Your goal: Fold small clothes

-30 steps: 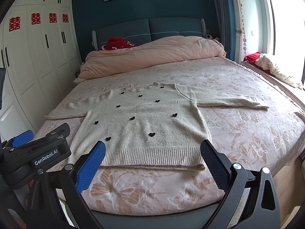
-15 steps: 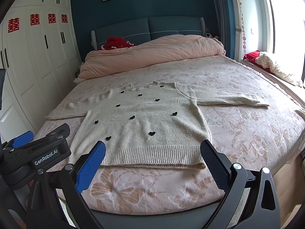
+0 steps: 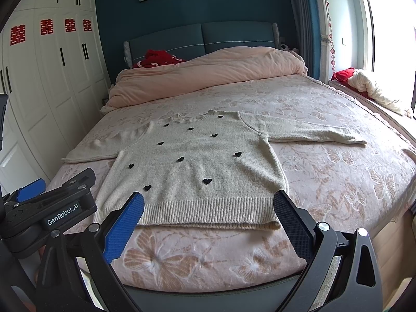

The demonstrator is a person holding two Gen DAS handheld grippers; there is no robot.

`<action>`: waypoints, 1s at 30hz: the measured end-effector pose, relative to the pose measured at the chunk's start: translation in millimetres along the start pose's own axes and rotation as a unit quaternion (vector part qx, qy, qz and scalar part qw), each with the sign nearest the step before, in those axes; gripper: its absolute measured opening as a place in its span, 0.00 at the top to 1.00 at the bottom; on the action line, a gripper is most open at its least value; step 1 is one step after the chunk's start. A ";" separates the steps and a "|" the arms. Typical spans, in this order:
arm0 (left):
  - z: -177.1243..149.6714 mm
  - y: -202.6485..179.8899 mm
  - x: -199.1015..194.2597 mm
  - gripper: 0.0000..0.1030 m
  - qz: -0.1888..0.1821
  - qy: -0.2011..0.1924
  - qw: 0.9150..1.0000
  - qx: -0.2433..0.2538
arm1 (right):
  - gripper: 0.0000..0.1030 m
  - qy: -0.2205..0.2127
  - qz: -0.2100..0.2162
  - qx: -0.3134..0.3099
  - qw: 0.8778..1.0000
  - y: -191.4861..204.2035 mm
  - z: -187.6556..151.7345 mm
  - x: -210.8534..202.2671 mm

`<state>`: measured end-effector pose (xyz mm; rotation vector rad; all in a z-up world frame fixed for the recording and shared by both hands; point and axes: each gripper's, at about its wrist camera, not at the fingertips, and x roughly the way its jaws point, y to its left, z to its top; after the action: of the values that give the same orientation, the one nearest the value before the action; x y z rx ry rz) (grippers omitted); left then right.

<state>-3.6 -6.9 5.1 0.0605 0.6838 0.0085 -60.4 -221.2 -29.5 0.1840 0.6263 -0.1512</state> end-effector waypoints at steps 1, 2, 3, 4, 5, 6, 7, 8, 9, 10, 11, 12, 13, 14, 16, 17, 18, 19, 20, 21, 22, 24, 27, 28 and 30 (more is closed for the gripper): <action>-0.3 0.2 -0.3 0.05 0.000 0.000 1.000 0.000 | 0.05 0.000 0.000 0.001 1.000 -0.1 -0.6 -0.2; -0.2 0.3 -0.1 0.05 -0.001 0.000 1.000 0.000 | 0.05 0.000 0.000 0.001 1.000 0.0 -2.3 0.3; -0.2 -0.1 -0.2 0.05 0.000 0.000 1.000 0.000 | 0.05 0.000 0.000 0.001 1.000 0.0 -2.1 0.3; -0.3 0.1 -0.3 0.05 -0.001 0.000 1.000 0.000 | 0.05 0.000 0.000 0.001 1.000 -0.2 -2.0 0.2; 0.1 -0.1 0.0 0.05 0.000 0.000 1.000 0.000 | 0.05 0.000 0.000 0.001 1.000 -0.2 -2.2 0.1; 0.1 0.1 0.1 0.05 0.000 0.000 1.000 0.000 | 0.05 0.000 0.000 0.001 1.000 -0.1 -2.4 0.2; -0.3 0.0 0.1 0.05 0.000 0.000 1.000 0.001 | 0.05 0.000 0.000 0.001 1.000 -0.3 -1.6 0.2; 0.0 0.3 0.1 0.06 0.000 0.001 1.000 0.000 | 0.05 0.001 0.000 0.002 1.000 -0.3 -2.6 0.2; -0.5 0.4 0.0 0.06 0.000 0.001 1.000 0.000 | 0.05 0.002 0.000 0.002 1.000 -0.1 -2.4 0.4; -0.8 0.3 0.4 0.06 0.000 0.002 1.000 0.001 | 0.05 0.002 -0.001 0.002 1.000 0.0 -3.4 0.5; -0.8 0.1 0.6 0.06 0.001 0.002 1.000 0.001 | 0.05 0.003 -0.001 0.002 1.000 0.0 -4.3 1.1; -0.8 0.0 1.2 0.06 0.001 0.002 1.000 0.001 | 0.05 0.004 -0.001 0.003 1.000 -0.4 -3.9 1.9; -1.4 0.0 1.4 0.06 0.001 0.003 1.000 0.002 | 0.05 0.004 -0.002 0.004 1.000 -0.3 -4.4 2.2; -1.7 0.0 2.0 0.06 0.001 0.004 1.000 0.002 | 0.05 0.006 -0.002 0.004 1.000 -0.3 -4.6 2.5; -2.2 -0.5 2.5 0.06 0.002 0.005 1.000 0.003 | 0.05 0.007 -0.003 0.005 1.000 0.0 -4.6 3.5; -2.1 -1.4 3.2 0.06 0.002 0.006 1.000 0.003 | 0.05 0.008 -0.003 0.006 1.000 0.1 -4.7 4.1; -2.8 -1.9 3.0 0.06 0.002 0.006 1.000 0.003 | 0.05 0.009 -0.003 0.007 1.000 0.3 -5.4 4.6; -2.9 -2.1 3.8 0.06 0.003 0.007 1.000 0.004 | 0.05 0.010 -0.003 0.007 1.000 -0.1 -4.7 5.1; -3.2 -2.4 4.8 0.06 0.003 0.008 1.000 0.004 | 0.05 0.012 -0.003 0.008 1.000 0.3 -5.9 6.0; -3.3 -2.9 6.1 0.06 0.003 0.009 1.000 0.004 | 0.05 0.013 -0.003 0.009 1.000 -0.2 -6.2 6.7; -4.0 -3.3 8.1 0.06 0.004 0.011 1.000 0.005 | 0.05 0.014 -0.003 0.009 1.000 -1.2 -6.4 7.5; -5.4 -5.1 11.8 0.06 0.005 0.015 1.000 0.007 | 0.05 0.019 -0.004 0.011 1.000 -2.0 -8.1 11.4; -7.8 -8.1 17.9 0.06 0.004 0.023 1.000 0.009 | 0.05 0.028 -0.005 0.016 0.999 -5.5 -10.7 16.9; -8.6 -9.3 20.2 0.06 0.004 0.025 1.000 0.010 | 0.05 0.031 -0.006 0.016 0.999 -6.2 -11.5 18.5; -9.9 -11.1 24.1 0.06 0.001 0.031 0.999 0.014 | 0.05 0.039 -0.004 0.018 0.999 -8.5 -13.2 23.3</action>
<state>8.7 -16.7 -18.5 0.0886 0.7458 0.0027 -50.9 -228.5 -54.8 0.2237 0.7023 -0.1634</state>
